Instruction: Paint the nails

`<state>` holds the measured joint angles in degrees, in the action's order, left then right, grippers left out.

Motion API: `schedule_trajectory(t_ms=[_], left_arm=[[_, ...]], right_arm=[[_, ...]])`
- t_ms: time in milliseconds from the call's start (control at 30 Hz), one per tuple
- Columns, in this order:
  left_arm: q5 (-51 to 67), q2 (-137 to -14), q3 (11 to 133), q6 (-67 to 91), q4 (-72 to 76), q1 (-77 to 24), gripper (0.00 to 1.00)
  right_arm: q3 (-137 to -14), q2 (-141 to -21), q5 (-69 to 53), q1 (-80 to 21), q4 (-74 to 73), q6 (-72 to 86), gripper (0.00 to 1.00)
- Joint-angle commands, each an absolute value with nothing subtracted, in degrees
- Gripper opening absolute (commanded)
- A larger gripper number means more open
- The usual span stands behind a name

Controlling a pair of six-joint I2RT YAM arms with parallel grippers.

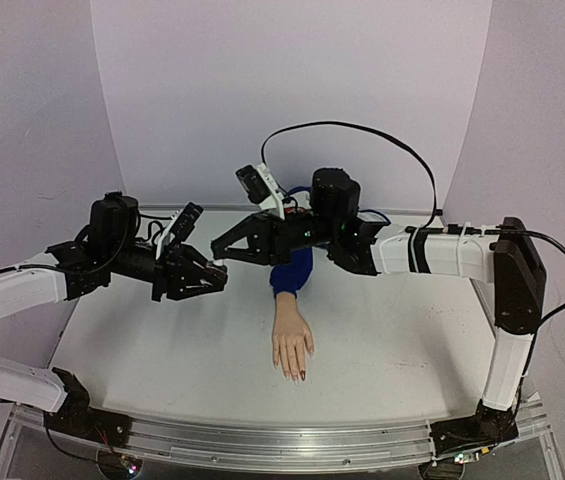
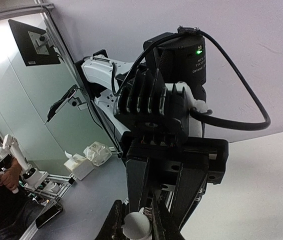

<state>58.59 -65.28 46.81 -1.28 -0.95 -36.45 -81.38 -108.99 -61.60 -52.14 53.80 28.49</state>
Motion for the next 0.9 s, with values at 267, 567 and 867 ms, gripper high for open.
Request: schedule_trajectory(t_ms=[267, 567, 867], left_arm=[[26.13, -57.4, 46.22, -3.26, 2.83, -35.96, 0.0], [0.79, -52.36, 43.34, -5.36, 2.9, -35.95, 0.0], [-1.19, -52.32, 43.25, -5.84, 2.81, -35.95, 0.0]], right_arm=[[-79.71, -109.25, -52.46, -54.78, 56.12, 27.69, 0.0], [-90.92, -115.3, -3.57, -66.9, 34.38, 27.08, 0.0], [-95.97, -115.7, 13.69, -72.77, 31.28, 33.21, 0.0]])
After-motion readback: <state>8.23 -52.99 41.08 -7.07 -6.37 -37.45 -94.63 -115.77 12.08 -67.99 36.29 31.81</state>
